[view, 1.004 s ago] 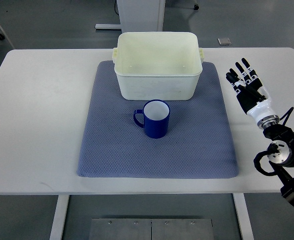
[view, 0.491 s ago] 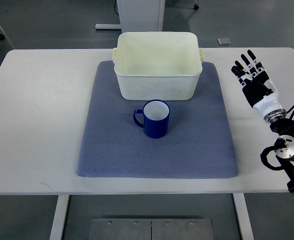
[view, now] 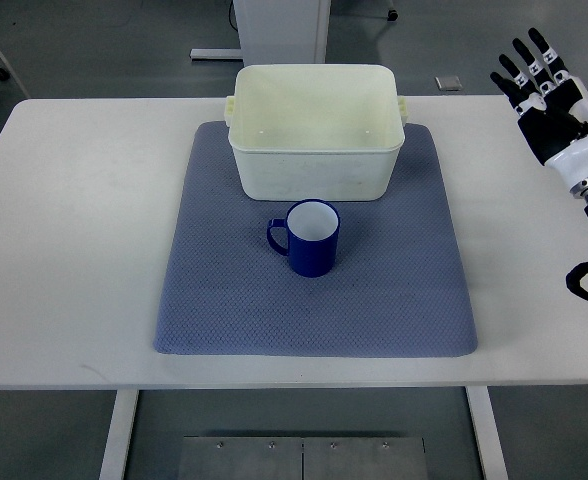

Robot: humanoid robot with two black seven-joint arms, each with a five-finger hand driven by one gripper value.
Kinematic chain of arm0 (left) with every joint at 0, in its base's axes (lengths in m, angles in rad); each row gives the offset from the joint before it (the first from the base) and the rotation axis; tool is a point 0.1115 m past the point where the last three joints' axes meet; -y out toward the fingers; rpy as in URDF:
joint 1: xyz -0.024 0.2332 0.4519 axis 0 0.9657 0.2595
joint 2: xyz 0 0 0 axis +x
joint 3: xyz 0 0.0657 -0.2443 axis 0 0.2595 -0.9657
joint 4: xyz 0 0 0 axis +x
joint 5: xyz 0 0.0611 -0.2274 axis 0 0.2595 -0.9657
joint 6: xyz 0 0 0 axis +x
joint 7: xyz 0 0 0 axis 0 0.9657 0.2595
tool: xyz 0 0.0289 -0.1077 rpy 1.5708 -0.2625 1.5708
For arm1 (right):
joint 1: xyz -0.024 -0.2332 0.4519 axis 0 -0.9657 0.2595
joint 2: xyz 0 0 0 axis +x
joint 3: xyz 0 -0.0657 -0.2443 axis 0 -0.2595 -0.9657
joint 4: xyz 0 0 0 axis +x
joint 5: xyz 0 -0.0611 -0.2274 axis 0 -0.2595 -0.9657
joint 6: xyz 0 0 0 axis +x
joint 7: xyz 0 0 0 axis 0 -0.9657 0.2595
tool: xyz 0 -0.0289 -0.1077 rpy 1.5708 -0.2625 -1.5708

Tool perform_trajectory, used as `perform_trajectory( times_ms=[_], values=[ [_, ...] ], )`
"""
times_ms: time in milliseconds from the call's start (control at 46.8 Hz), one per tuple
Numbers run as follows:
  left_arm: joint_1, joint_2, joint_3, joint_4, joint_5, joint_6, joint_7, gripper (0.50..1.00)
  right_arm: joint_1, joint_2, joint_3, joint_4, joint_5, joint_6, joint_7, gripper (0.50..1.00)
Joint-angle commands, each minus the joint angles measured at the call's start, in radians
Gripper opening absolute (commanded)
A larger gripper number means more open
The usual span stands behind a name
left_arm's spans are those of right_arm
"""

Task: Place cup in box with right hand
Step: 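Raise the right hand and swing it toward the blue mug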

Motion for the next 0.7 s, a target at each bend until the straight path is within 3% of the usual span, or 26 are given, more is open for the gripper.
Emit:
perform_trajectory(
  times_ms=[0, 406, 534, 683],
  values=[
    [0.0, 0.0, 0.0, 0.0, 0.0, 0.0, 0.0, 1.0, -0.002, -0.015, -0.015, 0.052, -0.007, 0.008, -0.001, 1.0],
    [0.0, 0.0, 0.0, 0.0, 0.0, 0.0, 0.0, 1.0, -0.002, -0.116, -0.138, 0.245, -0.027, 0.037, 0.002, 1.0],
    [0.0, 0.0, 0.0, 0.0, 0.0, 0.0, 0.0, 1.0, 0.001, -0.139, -0.193, 0.27, -0.071, 0.054, 0.034, 0.998],
    [0.0, 0.0, 0.0, 0.0, 0.0, 0.0, 0.0, 1.0, -0.001, -0.141, -0.213, 0.268, -0.072, 0.057, 0.025, 1.0]
  ],
)
